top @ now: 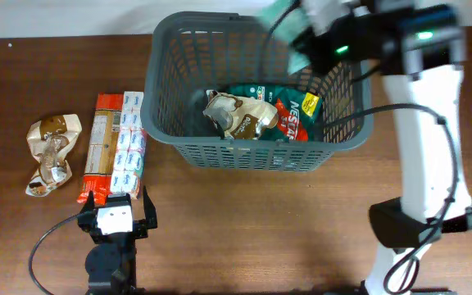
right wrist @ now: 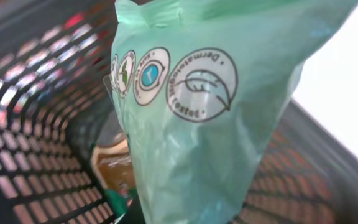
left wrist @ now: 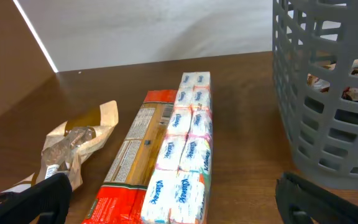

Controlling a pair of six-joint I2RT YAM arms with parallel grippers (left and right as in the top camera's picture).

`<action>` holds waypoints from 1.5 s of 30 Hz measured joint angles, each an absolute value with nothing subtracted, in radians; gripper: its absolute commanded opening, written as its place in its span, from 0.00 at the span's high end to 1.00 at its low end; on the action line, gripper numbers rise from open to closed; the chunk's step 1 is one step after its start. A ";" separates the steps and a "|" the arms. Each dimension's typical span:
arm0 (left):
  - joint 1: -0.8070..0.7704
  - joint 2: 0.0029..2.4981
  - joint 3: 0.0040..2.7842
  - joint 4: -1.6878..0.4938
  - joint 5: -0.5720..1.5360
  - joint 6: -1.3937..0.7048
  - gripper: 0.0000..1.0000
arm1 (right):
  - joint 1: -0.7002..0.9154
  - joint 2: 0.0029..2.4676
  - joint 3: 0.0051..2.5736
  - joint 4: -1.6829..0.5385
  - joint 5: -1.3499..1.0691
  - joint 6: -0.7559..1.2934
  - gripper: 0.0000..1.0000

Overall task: Pack container
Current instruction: 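Lift the mint-green packet into the basket and open the right gripper, then reach the left gripper to the Kleenex tissue stack and grasp it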

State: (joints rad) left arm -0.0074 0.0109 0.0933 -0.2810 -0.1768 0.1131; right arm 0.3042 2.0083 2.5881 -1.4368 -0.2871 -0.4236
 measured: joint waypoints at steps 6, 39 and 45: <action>-0.007 0.011 0.093 -0.281 -0.177 0.113 0.01 | 0.435 2.092 2.442 -1.359 -0.246 -0.490 0.94; -0.007 0.011 0.093 -0.281 -0.177 0.113 0.01 | -0.276 1.816 2.495 -1.329 -0.030 -0.094 0.16; -0.007 0.011 0.093 -0.281 -0.177 0.113 0.01 | -0.548 1.838 2.203 -1.214 -0.150 0.009 0.09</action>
